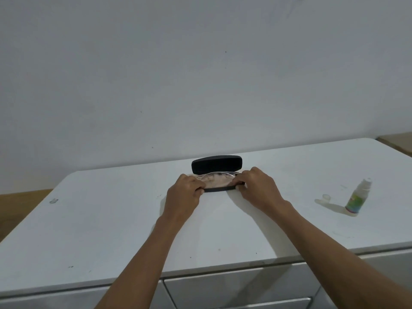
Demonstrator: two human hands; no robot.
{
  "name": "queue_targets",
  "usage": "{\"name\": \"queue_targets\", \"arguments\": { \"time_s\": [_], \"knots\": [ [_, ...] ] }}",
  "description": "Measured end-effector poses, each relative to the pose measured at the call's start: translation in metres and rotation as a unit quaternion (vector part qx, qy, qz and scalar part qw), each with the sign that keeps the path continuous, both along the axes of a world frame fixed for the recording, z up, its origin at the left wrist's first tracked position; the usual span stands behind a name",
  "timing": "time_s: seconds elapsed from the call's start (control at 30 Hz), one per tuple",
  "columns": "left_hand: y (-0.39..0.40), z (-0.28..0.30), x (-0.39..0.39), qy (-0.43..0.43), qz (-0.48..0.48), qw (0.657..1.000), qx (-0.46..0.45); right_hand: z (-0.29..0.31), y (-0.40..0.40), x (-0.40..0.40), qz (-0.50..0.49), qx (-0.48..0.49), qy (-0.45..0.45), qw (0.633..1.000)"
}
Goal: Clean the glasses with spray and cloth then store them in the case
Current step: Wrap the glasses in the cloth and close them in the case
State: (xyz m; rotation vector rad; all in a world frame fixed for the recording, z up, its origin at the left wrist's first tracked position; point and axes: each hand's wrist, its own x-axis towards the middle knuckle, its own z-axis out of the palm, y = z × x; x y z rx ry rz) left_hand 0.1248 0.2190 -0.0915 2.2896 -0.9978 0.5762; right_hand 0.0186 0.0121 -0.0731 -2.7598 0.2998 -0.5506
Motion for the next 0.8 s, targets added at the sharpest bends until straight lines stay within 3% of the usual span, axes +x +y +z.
{"name": "queue_targets", "arguments": {
  "time_s": [0.23,0.53,0.8],
  "knots": [
    [0.0014,0.0048,0.0020,0.019,0.009,0.999,0.032,-0.0012,-0.0028,0.0018,-0.035,-0.039,-0.017,0.998],
    [0.0075,0.0010,0.0045,0.043,0.018,0.999,0.003,-0.0035,-0.0008,0.0027,-0.050,-0.042,-0.038,0.997],
    [0.0075,0.0026,0.0076,0.050,0.033,0.998,0.019,-0.0056,0.0016,0.0066,-0.080,-0.047,-0.004,0.996]
  ]
}}
